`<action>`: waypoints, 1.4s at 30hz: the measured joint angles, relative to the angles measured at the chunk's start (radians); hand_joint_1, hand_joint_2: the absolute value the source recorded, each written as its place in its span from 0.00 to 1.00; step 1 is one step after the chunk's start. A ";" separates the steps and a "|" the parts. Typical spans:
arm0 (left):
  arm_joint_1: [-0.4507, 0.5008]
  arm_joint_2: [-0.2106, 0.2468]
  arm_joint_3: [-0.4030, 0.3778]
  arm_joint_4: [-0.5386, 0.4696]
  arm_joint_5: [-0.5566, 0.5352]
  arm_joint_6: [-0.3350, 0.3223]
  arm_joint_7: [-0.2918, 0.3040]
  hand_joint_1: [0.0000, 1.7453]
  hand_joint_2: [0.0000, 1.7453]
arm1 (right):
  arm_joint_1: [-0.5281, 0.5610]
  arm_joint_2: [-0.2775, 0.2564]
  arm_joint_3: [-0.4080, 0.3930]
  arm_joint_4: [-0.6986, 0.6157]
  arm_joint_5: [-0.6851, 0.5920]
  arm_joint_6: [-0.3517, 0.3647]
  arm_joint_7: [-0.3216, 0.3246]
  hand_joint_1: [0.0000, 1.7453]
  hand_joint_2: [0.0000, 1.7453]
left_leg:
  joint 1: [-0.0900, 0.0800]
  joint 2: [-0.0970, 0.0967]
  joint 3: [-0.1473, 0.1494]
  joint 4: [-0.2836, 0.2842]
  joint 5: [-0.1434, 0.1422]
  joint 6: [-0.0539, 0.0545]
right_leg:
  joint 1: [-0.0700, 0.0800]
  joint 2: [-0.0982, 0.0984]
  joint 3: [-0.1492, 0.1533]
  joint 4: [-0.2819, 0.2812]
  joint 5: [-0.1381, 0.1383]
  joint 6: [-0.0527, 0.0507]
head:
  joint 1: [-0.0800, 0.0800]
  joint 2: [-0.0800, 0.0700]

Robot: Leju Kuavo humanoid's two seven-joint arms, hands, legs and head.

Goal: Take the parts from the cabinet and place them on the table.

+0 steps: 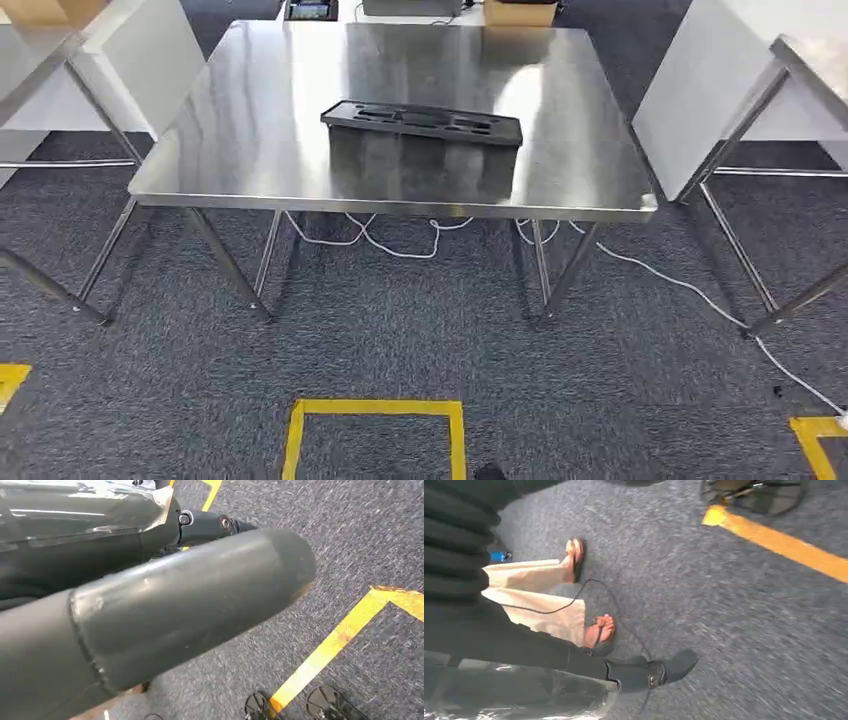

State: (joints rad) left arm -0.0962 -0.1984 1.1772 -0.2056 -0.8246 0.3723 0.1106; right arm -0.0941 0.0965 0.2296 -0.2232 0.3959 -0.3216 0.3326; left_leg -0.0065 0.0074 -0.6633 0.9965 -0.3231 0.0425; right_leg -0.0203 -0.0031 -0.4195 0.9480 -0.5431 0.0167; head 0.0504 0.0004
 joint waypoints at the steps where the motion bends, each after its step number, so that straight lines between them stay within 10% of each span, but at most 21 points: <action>1: 0.005 0.003 -0.002 0.000 -0.010 0.005 0.003 0.00 0.00 | 0.000 0.001 0.000 0.005 0.002 0.000 -0.003 0.00 0.00 | 0.007 -0.005 -0.009 0.024 -0.053 -0.008 | 0.000 -0.007 -0.008 0.002 0.011 -0.015 | -0.002 0.000; 2: 0.007 0.003 -0.007 0.000 -0.022 0.008 0.004 0.00 0.00 | 0.000 0.002 0.000 0.006 0.009 -0.001 -0.009 0.00 0.00 | 0.010 -0.006 -0.021 0.075 -0.127 -0.014 | 0.000 -0.007 -0.018 0.002 0.022 -0.031 | -0.001 0.000; 5: 0.009 0.005 -0.029 0.000 -0.059 0.014 0.005 0.00 0.00 | -0.011 0.004 0.003 0.009 0.045 -0.001 -0.024 0.00 0.00 | 0.018 -0.007 -0.060 0.298 -0.271 -0.033 | 0.001 -0.009 -0.064 0.005 0.058 -0.029 | -0.003 0.000; 7: 0.009 0.007 -0.044 0.000 -0.075 0.016 0.004 0.00 0.00 | -0.020 0.006 0.007 0.010 0.059 -0.001 -0.026 0.00 0.00 | 0.027 -0.007 -0.030 0.325 -0.223 -0.038 | -0.001 -0.012 -0.088 0.013 0.079 -0.020 | -0.003 0.000; 9: 0.010 0.010 -0.057 0.000 -0.090 0.023 0.001 0.00 0.00 | -0.029 0.011 0.014 0.011 0.081 -0.009 -0.026 0.00 0.00 | 0.038 -0.006 0.081 0.195 -0.156 -0.046 | -0.010 -0.011 -0.123 0.032 0.091 -0.007 | -0.003 0.000; 11: 0.008 0.008 -0.070 0.000 -0.100 0.023 0.000 0.00 0.00 | -0.041 0.013 0.022 0.011 0.097 -0.021 -0.026 0.00 0.00 | 0.037 -0.017 0.189 0.036 -0.203 -0.058 | -0.004 -0.009 -0.149 0.055 0.098 0.005 | -0.005 0.000; 15: 0.010 0.012 -0.090 0.000 -0.127 0.026 0.013 0.00 0.00 | -0.054 0.024 0.044 0.012 0.131 -0.044 -0.021 0.00 0.00 | 0.023 -0.018 0.155 0.013 -0.195 -0.015 | 0.007 -0.009 -0.178 0.052 0.132 0.048 | 0.001 0.000; 19: 0.010 0.018 -0.114 0.000 -0.151 0.022 0.021 0.00 0.00 | -0.053 0.030 0.056 0.018 0.139 -0.045 -0.005 0.00 0.00 | 0.014 -0.007 0.093 0.010 -0.144 0.024 | -0.002 -0.004 -0.247 0.254 -0.058 0.012 | 0.005 0.000; 21: 0.010 0.020 -0.120 0.000 -0.151 0.017 0.024 0.00 0.00 | -0.051 0.031 0.058 0.019 0.142 -0.045 0.004 0.00 0.00 | 0.007 -0.003 0.059 0.012 -0.118 0.026 | 0.001 -0.002 -0.257 0.366 -0.089 0.020 | 0.005 0.000; 24: 0.010 0.021 -0.124 0.000 -0.151 0.016 0.029 0.00 0.00 | -0.045 0.031 0.060 0.020 0.142 -0.050 0.013 0.00 0.00 | -0.007 0.000 0.018 0.013 -0.077 0.026 | 0.013 -0.001 -0.140 0.274 0.008 0.039 | 0.005 0.000; 27: 0.008 0.019 -0.129 0.000 -0.151 0.015 0.029 0.00 0.00 | -0.050 0.030 0.060 0.020 0.142 -0.055 0.013 0.00 0.00 | -0.011 0.002 0.002 0.015 -0.046 0.015 | 0.039 -0.003 0.049 -0.015 -0.041 -0.012 | 0.005 0.000; 30: 0.008 0.020 -0.130 0.000 -0.151 0.014 0.030 0.00 0.00 | -0.047 0.032 0.061 0.021 0.142 -0.055 0.013 0.00 0.00 | -0.007 0.007 -0.001 -0.002 -0.005 -0.002 | 0.041 0.000 0.029 -0.018 -0.023 -0.022 | 0.003 0.000; 31: 0.009 0.024 -0.130 0.000 -0.151 0.014 0.030 0.00 0.00 | -0.046 0.035 0.061 0.024 0.141 -0.056 0.014 0.00 0.00 | -0.002 0.004 -0.012 0.005 -0.014 -0.006 | 0.008 -0.003 0.021 -0.023 -0.005 -0.030 | 0.004 0.000; 33: 0.010 0.026 -0.130 0.000 -0.151 0.014 0.031 0.00 0.00 | -0.042 0.037 0.061 0.024 0.142 -0.056 0.016 0.00 0.00 | 0.004 -0.006 -0.037 0.093 -0.149 -0.021 | 0.014 -0.007 -0.010 -0.021 0.021 -0.053 | 0.000 0.000; 35: 0.011 0.027 -0.130 0.000 -0.150 0.014 0.031 0.00 0.00 | -0.040 0.041 0.061 0.025 0.142 -0.056 0.016 0.00 0.00 | 0.015 -0.009 -0.063 0.247 -0.248 -0.039 | 0.015 -0.010 -0.040 -0.019 0.047 -0.050 | -0.002 0.000; 37: 0.011 0.029 -0.130 0.000 -0.150 0.014 0.031 0.00 0.00 | -0.039 0.040 0.061 0.026 0.142 -0.056 0.016 0.00 0.00 | 0.029 -0.009 -0.053 0.319 -0.224 -0.053 | 0.012 -0.014 -0.065 -0.009 0.065 -0.041 | -0.002 0.000; 40: 0.010 0.033 -0.133 0.000 -0.163 0.013 0.034 0.00 0.00 | -0.038 0.042 0.061 0.026 0.129 -0.064 0.013 0.00 0.00 | 0.051 -0.008 0.103 0.143 -0.139 -0.077 | -0.001 -0.014 -0.123 0.040 0.075 -0.024 | -0.001 0.000; 41: 0.007 0.031 -0.135 0.000 -0.163 0.011 0.035 0.00 0.00 | -0.039 0.040 0.060 0.026 0.121 -0.069 0.010 0.00 0.00 | 0.052 -0.013 0.150 0.062 -0.196 -0.090 | 0.003 -0.014 -0.141 0.057 0.078 -0.019 | -0.004 0.000; 42: 0.006 0.032 -0.137 0.000 -0.164 0.007 0.034 0.00 0.00 | -0.038 0.043 0.059 0.026 0.116 -0.074 0.010 0.00 0.00 | 0.045 -0.020 0.168 0.023 -0.208 -0.079 | 0.008 -0.014 -0.155 0.067 0.082 -0.013 | -0.002 0.000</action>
State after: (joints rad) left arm -0.0900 -0.1663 1.0403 -0.2060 -0.9891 0.3796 0.1450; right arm -0.1322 0.1392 0.2884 -0.1968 0.5123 -0.3959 0.3422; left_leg 0.0384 -0.0127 -0.4950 1.0198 -0.5315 -0.0362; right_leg -0.0124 -0.0173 -0.5741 1.0154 -0.4614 0.0041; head 0.0488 0.0004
